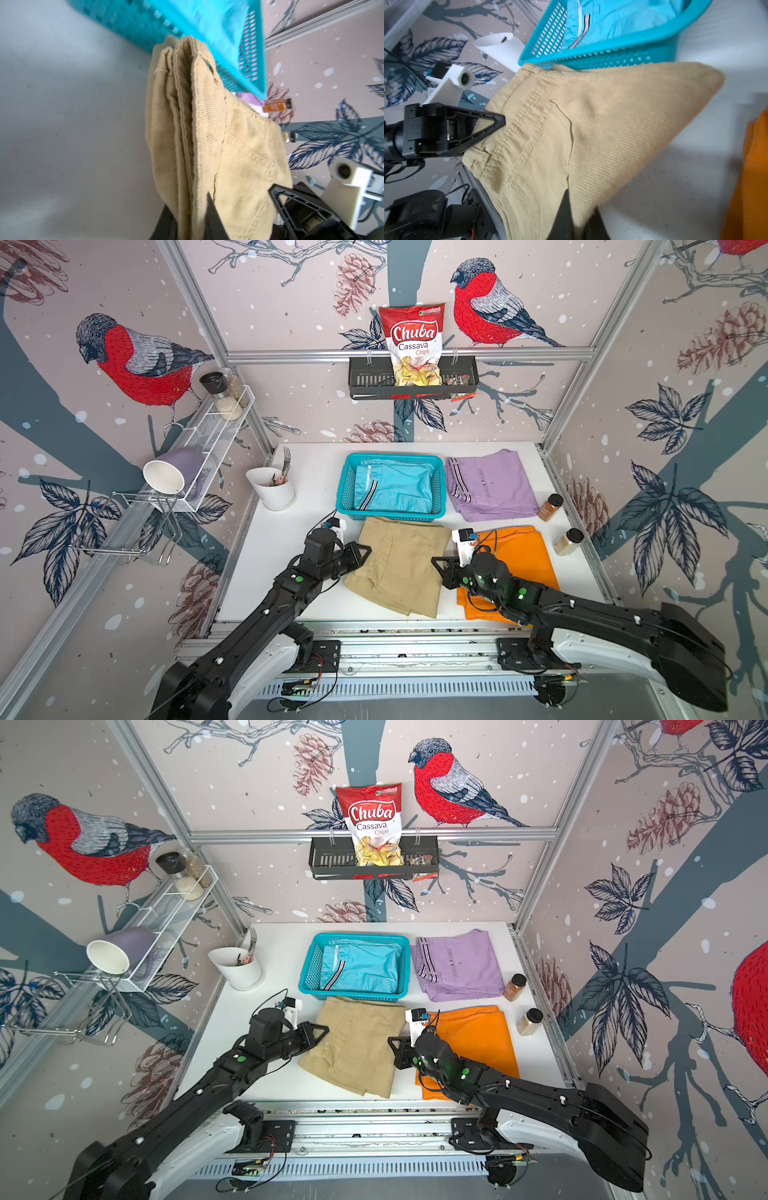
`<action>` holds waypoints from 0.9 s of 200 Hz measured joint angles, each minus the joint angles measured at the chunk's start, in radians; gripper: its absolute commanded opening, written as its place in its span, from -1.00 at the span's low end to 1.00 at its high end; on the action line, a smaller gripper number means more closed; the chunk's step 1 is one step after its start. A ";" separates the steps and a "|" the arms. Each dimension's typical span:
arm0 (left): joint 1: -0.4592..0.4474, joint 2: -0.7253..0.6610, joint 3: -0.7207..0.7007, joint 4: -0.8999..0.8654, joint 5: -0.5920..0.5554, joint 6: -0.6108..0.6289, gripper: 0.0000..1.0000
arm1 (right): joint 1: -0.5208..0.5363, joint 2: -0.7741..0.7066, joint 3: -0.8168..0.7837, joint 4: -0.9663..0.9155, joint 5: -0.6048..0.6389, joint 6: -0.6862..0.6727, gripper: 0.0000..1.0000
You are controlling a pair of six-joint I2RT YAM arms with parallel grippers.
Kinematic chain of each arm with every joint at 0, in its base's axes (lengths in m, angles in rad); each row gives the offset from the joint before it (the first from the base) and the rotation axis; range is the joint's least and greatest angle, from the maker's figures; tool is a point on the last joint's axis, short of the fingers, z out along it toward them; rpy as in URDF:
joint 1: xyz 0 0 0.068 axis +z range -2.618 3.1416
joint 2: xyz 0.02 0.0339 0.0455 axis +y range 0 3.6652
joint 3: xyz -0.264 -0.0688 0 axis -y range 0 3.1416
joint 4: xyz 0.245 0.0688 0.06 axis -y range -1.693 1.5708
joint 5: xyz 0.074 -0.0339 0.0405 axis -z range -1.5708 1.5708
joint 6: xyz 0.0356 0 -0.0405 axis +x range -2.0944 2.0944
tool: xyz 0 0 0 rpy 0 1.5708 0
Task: Put the folded long pants in the basket
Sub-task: Pick up the long pant at the center of the board, then place the long pant in the basket.
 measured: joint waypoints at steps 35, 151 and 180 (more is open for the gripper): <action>0.000 -0.039 0.176 -0.150 -0.022 0.001 -1.00 | -0.004 -0.039 0.158 -0.117 0.031 -0.047 -1.00; 0.203 0.565 0.735 -0.210 0.130 0.060 -1.00 | -0.466 0.443 0.773 -0.295 -0.281 -0.182 -1.00; 0.239 0.714 0.835 -0.213 0.142 0.081 -1.00 | -0.508 0.652 0.943 -0.352 -0.328 -0.220 -1.00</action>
